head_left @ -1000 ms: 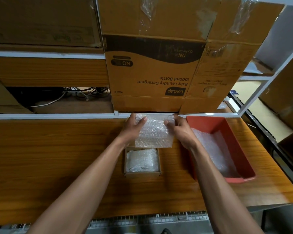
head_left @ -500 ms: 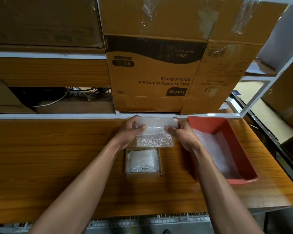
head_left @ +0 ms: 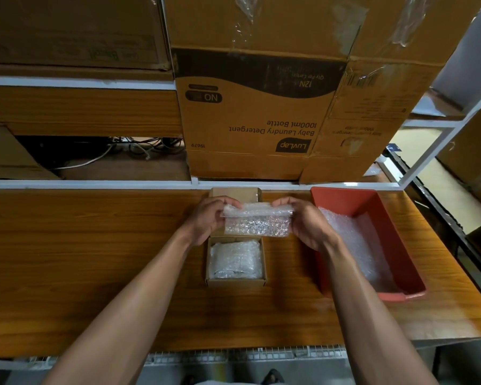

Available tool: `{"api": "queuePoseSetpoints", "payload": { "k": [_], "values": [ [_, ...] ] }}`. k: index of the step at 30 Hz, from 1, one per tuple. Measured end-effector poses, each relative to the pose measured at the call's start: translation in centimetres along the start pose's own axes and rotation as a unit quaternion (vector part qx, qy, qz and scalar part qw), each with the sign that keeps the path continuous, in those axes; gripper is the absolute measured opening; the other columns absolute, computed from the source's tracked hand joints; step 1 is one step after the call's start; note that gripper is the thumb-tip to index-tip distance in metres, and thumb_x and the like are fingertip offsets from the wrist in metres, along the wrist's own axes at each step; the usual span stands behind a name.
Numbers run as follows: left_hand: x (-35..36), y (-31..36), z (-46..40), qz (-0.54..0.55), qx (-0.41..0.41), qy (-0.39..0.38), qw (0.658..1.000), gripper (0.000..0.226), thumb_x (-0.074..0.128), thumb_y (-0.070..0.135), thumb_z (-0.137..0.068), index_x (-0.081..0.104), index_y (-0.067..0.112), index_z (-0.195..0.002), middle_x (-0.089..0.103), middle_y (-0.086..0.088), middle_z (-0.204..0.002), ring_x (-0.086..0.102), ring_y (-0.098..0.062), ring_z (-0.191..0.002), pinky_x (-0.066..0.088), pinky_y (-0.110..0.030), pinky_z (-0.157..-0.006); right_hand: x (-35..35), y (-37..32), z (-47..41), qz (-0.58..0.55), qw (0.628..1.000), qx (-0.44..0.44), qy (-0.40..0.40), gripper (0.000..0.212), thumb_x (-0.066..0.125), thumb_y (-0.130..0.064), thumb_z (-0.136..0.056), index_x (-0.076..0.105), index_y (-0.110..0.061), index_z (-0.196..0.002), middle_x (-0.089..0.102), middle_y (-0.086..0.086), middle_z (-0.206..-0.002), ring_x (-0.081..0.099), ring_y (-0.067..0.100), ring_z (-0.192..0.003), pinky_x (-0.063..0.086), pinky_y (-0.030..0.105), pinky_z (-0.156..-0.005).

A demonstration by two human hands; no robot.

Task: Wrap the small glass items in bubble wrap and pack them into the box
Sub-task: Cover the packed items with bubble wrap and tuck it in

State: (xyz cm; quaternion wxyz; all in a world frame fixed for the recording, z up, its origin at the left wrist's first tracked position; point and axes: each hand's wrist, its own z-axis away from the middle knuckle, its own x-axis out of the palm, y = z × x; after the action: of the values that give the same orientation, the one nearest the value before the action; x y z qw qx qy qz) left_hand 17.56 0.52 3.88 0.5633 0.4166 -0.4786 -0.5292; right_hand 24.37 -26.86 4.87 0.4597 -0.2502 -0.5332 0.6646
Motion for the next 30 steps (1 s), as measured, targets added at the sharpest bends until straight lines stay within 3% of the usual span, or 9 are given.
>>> {"api": "queuePoseSetpoints", "payload": {
  "k": [2, 4, 6, 10, 12, 15, 20, 26, 30],
  "values": [
    [0.1, -0.3, -0.1, 0.035, -0.006, 0.002, 0.999, 0.041, 0.039, 0.02, -0.113, 0.067, -0.011, -0.116, 0.057, -0.02, -0.142, 0.063, -0.037, -0.125, 0.061, -0.037, -0.092, 0.4, -0.3, 0.4, -0.043, 0.999, -0.003, 0.003, 0.043, 0.031, -0.02, -0.109, 0.069, -0.001, -0.117, 0.069, 0.027, -0.121, 0.066, 0.027, -0.081, 0.059, 0.036, -0.068],
    [0.1, -0.7, -0.3, 0.047, -0.001, -0.004, 0.999, 0.041, 0.056, 0.03, -0.107, 0.067, -0.008, -0.118, 0.059, -0.017, -0.142, 0.061, -0.037, -0.129, 0.06, -0.042, -0.095, 0.6, -0.1, 0.4, -0.015, 1.0, -0.014, 0.004, 0.033, 0.046, -0.026, -0.11, 0.07, -0.005, -0.119, 0.073, 0.017, -0.118, 0.062, 0.02, -0.072, 0.054, 0.029, -0.061],
    [0.1, -1.0, -0.4, 0.003, 0.001, -0.004, 1.0, 0.025, 0.071, 0.026, -0.099, 0.071, 0.007, -0.116, 0.065, -0.01, -0.137, 0.063, -0.033, -0.129, 0.059, -0.047, -0.1, 0.6, 0.2, 0.1, 0.052, 0.998, -0.025, 0.013, 0.02, 0.067, -0.015, -0.102, 0.071, -0.015, -0.121, 0.074, 0.006, -0.11, 0.054, 0.012, -0.067, 0.046, 0.024, -0.057],
    [-0.3, -1.6, -0.7, -0.038, 0.005, 0.022, 0.999, 0.027, 0.079, 0.014, -0.093, 0.07, 0.021, -0.117, 0.059, -0.004, -0.138, 0.06, -0.026, -0.127, 0.059, -0.053, -0.101, 1.0, 0.5, -0.3, 0.084, 0.996, -0.028, 0.032, 0.043, 0.074, 0.001, -0.094, 0.064, -0.023, -0.129, 0.068, 0.01, -0.107, 0.057, 0.007, -0.066, 0.047, 0.024, -0.058],
    [-0.5, -1.9, -0.5, -0.033, 0.003, 0.032, 0.999, 0.035, 0.08, 0.012, -0.092, 0.069, 0.024, -0.123, 0.058, -0.004, -0.138, 0.06, -0.026, -0.127, 0.059, -0.051, -0.101, 1.5, 0.8, -0.3, 0.104, 0.993, -0.027, 0.043, 0.047, 0.076, -0.004, -0.093, 0.064, -0.03, -0.13, 0.064, 0.008, -0.104, 0.057, 0.006, -0.066, 0.049, 0.023, -0.058],
    [-1.0, -2.5, 0.0, -0.026, -0.013, 0.044, 0.999, 0.044, 0.083, 0.015, -0.089, 0.068, 0.031, -0.127, 0.056, -0.007, -0.142, 0.059, -0.028, -0.129, 0.059, -0.053, -0.102, 2.2, 1.6, -0.3, 0.114, 0.992, -0.016, 0.053, 0.047, 0.078, -0.01, -0.092, 0.063, -0.033, -0.13, 0.064, 0.014, -0.121, 0.063, 0.014, -0.082, 0.053, 0.024, -0.064],
    [-1.4, -2.9, 1.3, 0.004, -0.047, 0.033, 0.998, 0.046, 0.078, 0.007, -0.092, 0.063, 0.015, -0.135, 0.056, -0.014, -0.138, 0.068, -0.028, -0.117, 0.063, -0.048, -0.092, 3.5, 2.6, 0.0, 0.127, 0.99, -0.025, 0.059, 0.04, 0.076, -0.01, -0.094, 0.065, -0.031, -0.126, 0.07, 0.012, -0.124, 0.074, 0.026, -0.103, 0.06, 0.029, -0.074],
    [-1.9, -3.2, 2.3, -0.077, -0.013, 0.004, 0.997, 0.051, 0.079, 0.017, -0.093, 0.062, 0.03, -0.14, 0.054, 0.007, -0.144, 0.059, -0.02, -0.127, 0.063, -0.042, -0.094, 4.6, 2.8, 0.5, 0.133, 0.989, -0.011, 0.067, 0.038, 0.073, -0.009, -0.097, 0.058, -0.029, -0.126, 0.07, 0.007, -0.119, 0.073, 0.022, -0.1, 0.057, 0.025, -0.069],
    [-1.5, -3.5, 2.3, -0.2, 0.003, -0.002, 0.98, 0.062, 0.089, 0.033, -0.082, 0.062, 0.044, -0.137, 0.055, 0.015, -0.143, 0.055, -0.012, -0.128, 0.053, -0.037, -0.101, 5.2, 3.0, 0.5, 0.108, 0.992, -0.001, 0.068, 0.042, 0.075, -0.01, -0.096, 0.055, -0.024, -0.13, 0.071, 0.009, -0.122, 0.075, 0.025, -0.104, 0.065, 0.039, -0.081]
  ]
}}
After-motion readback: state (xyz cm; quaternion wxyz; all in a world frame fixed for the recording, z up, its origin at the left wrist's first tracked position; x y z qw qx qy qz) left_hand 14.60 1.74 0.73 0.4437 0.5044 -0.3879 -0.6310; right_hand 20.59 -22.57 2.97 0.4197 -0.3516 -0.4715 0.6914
